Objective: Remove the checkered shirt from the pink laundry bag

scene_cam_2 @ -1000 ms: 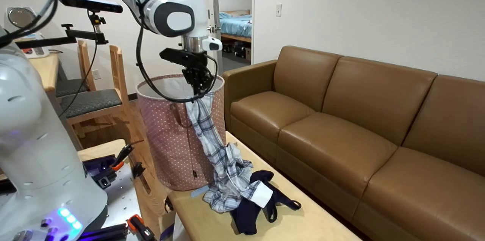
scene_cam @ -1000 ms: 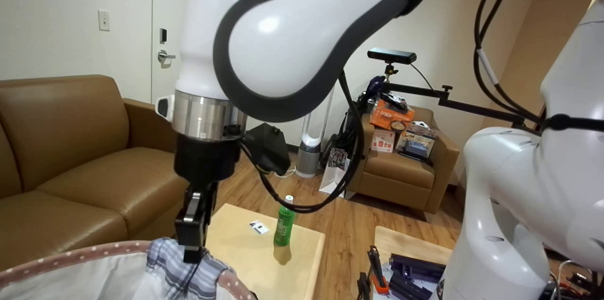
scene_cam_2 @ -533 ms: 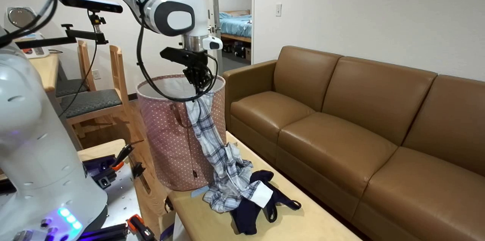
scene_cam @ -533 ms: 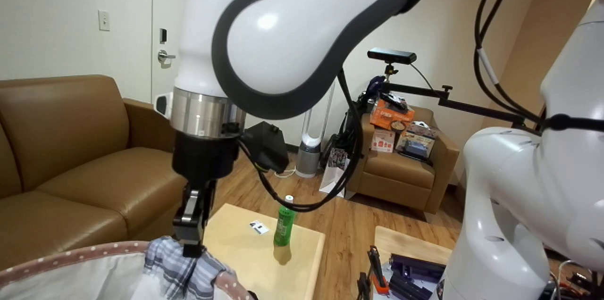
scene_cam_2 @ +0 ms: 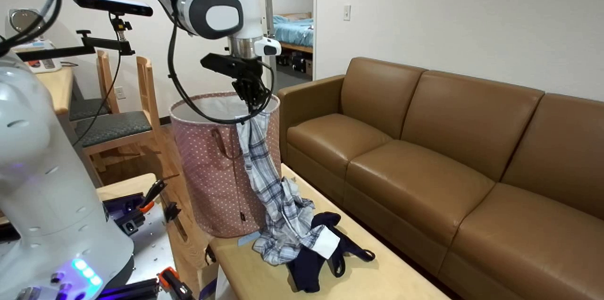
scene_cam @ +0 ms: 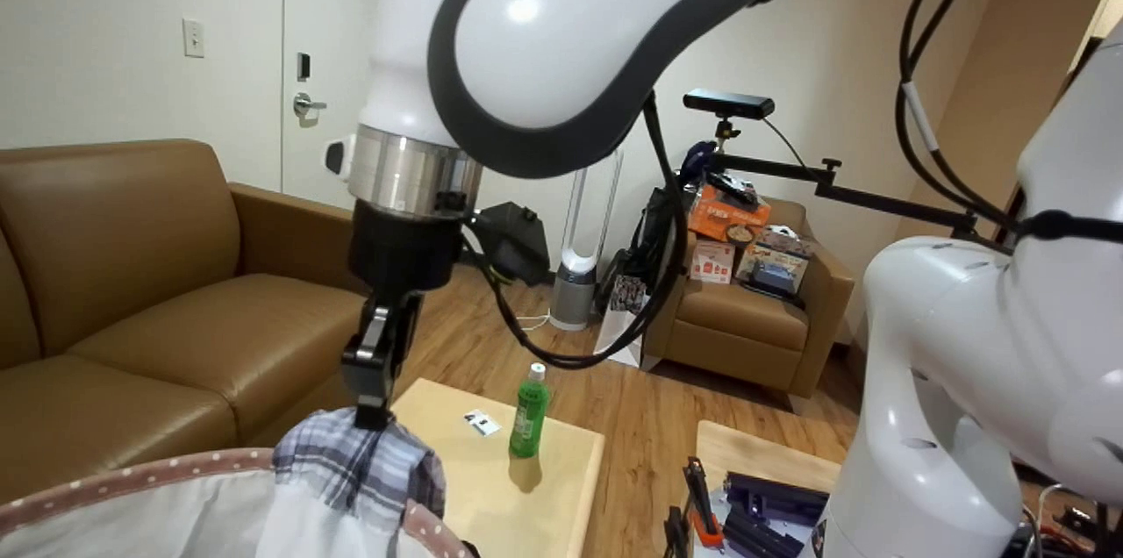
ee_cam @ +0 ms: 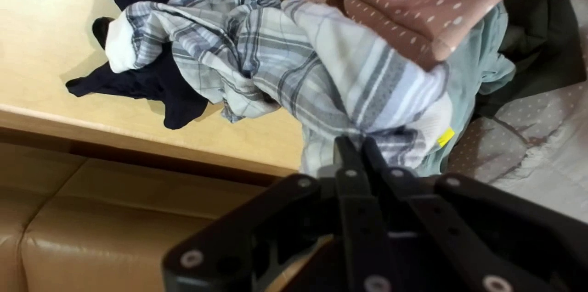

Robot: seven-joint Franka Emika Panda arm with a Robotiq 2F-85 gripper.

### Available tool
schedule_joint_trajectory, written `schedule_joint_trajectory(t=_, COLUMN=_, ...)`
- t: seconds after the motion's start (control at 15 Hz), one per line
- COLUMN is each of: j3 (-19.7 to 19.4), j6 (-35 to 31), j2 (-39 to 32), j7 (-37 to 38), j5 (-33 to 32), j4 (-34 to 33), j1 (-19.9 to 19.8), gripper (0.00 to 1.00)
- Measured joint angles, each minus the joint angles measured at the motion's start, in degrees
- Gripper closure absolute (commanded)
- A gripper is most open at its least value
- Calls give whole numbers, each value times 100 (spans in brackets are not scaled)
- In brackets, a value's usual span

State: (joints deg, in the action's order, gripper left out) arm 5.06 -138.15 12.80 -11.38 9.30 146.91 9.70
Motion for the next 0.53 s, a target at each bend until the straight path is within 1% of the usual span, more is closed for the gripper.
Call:
schedule_joint_trajectory(t=0.27, j3=-272, j6=11, j2=464, j7=17, j5=-41, j4=192, j1=-152, gripper=94)
schedule_joint_trajectory(t=0.53, j3=-463, j6=35, j2=537, j7=295, j5=-383, j4=275, j1=-563, gripper=94)
